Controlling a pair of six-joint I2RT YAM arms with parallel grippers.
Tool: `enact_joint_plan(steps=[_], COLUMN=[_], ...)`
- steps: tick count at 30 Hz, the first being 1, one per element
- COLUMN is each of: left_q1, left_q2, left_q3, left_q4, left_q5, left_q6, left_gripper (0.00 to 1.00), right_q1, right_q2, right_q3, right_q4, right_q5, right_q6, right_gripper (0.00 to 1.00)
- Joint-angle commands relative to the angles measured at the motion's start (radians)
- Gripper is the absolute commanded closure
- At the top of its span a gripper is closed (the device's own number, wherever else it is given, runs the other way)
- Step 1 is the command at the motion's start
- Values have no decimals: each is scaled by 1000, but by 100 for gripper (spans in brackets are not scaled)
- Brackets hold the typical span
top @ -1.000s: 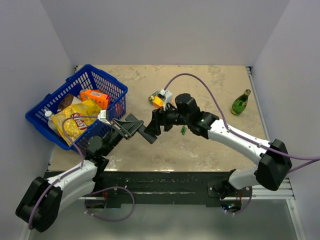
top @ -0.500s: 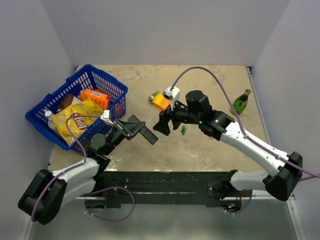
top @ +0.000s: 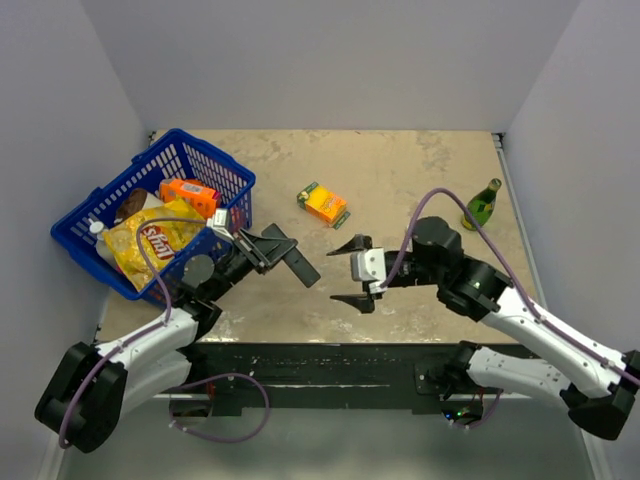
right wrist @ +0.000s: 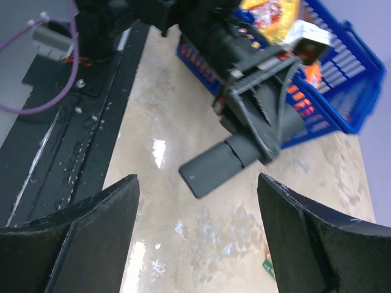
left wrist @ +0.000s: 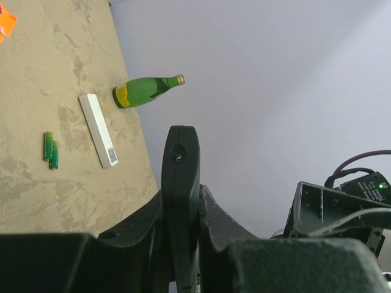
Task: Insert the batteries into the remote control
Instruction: Load the battery cover into the remote control.
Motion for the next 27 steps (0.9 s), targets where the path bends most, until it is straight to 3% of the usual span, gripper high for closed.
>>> enact_joint_plan(steps=[1,6,10,27], left_q1=[-5,-3,-3,-5], left_q2=[-24,-36,-38,-30], left_q3=[55,64,66,67], left_q4=[-20,-35,-37,-9], left_q5=[38,49,61,102], left_q6=[17,15,17,11], left_gripper=[100,100,100,100], right_q1=[94,150,154,154], right_q2=[104,186,229,311], right_q3=[82,146,169,194], right_q4=[-105,-158,-172,-200], right_q5=[0,34,44,135], right_q6=[-249,-312,-332,-399], right_gripper=[21,28,40,38])
